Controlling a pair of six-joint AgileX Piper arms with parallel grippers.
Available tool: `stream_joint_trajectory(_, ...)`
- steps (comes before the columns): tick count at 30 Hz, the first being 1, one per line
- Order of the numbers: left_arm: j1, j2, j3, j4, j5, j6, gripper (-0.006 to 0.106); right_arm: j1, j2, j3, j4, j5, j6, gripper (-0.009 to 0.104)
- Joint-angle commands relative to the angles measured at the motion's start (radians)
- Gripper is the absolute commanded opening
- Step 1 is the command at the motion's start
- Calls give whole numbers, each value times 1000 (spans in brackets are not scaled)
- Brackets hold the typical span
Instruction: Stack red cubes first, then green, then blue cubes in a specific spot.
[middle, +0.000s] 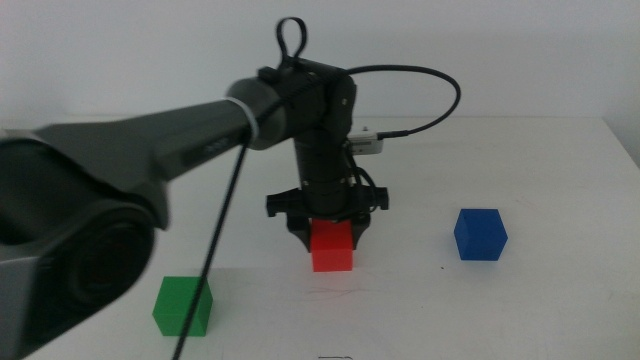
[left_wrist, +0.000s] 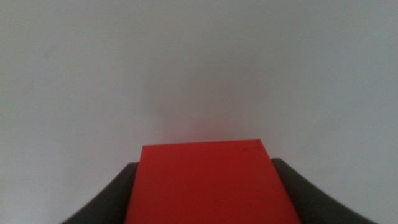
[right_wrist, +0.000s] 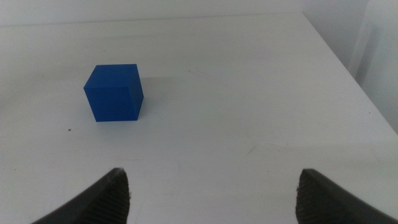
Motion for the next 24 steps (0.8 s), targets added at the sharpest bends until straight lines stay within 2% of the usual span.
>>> stream_joint_trajectory(1,-11,-25,-83,-8,76,-13,-2,-7,-19,-18,-8,-72,-12,87)
stream_joint_trajectory(24,-20,35,-84,-60,106,27,-2,-7,-19,-18,-8,-72,-12,87)
